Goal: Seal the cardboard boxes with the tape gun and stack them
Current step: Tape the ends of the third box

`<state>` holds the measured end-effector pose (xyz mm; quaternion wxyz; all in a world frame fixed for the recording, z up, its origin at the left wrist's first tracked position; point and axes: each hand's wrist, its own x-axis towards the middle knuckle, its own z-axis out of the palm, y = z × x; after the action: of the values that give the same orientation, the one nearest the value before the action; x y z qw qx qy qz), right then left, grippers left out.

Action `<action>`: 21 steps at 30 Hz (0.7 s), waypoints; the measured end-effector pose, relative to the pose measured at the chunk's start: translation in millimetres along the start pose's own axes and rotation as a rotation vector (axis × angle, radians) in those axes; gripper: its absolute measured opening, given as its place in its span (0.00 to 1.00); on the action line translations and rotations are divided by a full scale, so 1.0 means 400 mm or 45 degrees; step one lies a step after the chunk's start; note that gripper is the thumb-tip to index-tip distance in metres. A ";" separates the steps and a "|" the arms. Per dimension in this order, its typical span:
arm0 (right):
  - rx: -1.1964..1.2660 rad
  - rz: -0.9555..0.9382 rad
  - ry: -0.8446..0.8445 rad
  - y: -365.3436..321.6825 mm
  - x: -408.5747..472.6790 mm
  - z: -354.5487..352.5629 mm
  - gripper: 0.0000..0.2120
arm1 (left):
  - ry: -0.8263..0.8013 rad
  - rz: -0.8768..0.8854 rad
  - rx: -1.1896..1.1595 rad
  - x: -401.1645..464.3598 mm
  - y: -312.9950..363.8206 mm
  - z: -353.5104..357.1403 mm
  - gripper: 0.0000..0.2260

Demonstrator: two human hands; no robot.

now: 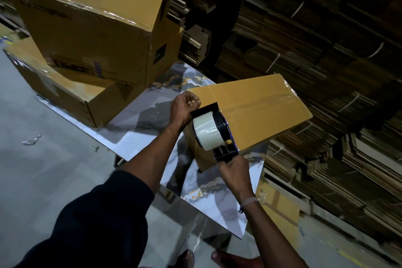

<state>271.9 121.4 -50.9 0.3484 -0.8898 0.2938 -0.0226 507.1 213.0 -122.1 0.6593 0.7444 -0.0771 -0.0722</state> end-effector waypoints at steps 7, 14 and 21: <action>-0.015 0.021 0.032 -0.011 -0.014 -0.004 0.25 | 0.025 0.005 0.021 -0.009 0.009 0.004 0.03; 0.030 0.061 -0.023 0.017 -0.085 -0.046 0.17 | 0.083 -0.014 0.104 -0.014 0.025 0.014 0.02; 0.037 0.132 0.003 0.039 -0.087 -0.038 0.26 | 0.001 0.105 0.283 -0.074 0.037 0.025 0.09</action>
<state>231.7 121.6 -43.3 0.3615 -0.8683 0.3395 -0.0100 475.8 207.9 -108.5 0.5752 0.8091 -0.1150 -0.0357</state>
